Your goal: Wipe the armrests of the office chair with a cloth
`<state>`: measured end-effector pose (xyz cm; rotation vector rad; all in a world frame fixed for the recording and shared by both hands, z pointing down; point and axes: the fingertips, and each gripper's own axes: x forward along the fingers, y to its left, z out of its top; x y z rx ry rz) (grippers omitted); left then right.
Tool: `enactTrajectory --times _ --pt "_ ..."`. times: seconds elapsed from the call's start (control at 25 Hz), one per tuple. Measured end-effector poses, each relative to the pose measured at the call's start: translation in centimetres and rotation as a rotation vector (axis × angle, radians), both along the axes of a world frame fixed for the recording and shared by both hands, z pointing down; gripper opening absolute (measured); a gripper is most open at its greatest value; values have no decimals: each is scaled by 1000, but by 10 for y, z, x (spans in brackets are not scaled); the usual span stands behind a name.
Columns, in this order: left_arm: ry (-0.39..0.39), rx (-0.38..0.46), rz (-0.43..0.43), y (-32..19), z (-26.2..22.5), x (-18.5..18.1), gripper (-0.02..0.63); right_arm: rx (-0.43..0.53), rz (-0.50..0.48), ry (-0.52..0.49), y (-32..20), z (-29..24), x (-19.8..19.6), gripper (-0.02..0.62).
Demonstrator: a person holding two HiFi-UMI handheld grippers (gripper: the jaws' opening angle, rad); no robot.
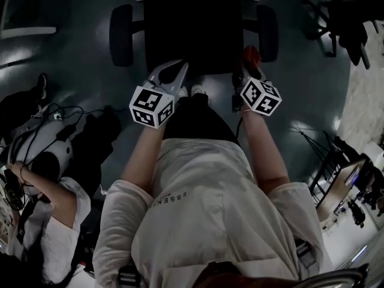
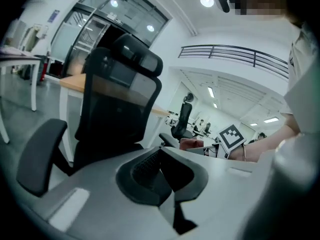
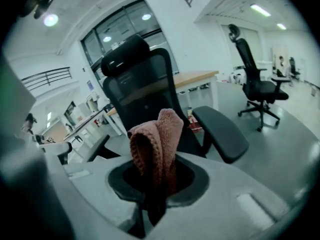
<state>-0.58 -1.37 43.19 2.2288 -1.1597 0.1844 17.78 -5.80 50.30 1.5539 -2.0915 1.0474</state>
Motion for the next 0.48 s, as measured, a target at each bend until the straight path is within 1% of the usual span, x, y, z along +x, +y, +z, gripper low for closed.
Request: enactTrajectory --times 0.12,0.28,0.36,0.48 --pt "-24 52 -129 -2 -22 -42 17 38 -129 -18 -19 -17 -41 49" --pt "-49 66 -301 12 -43 -109 17 58 -253 -31 -38 -37 -98 49" --pt "-60 65 -356 21 -47 -139 17 76 -320 -28 -47 -45 -132 49" --pt "-75 70 -416 31 -48 -180 17 99 -406 -26 -58 -51 -182 49"
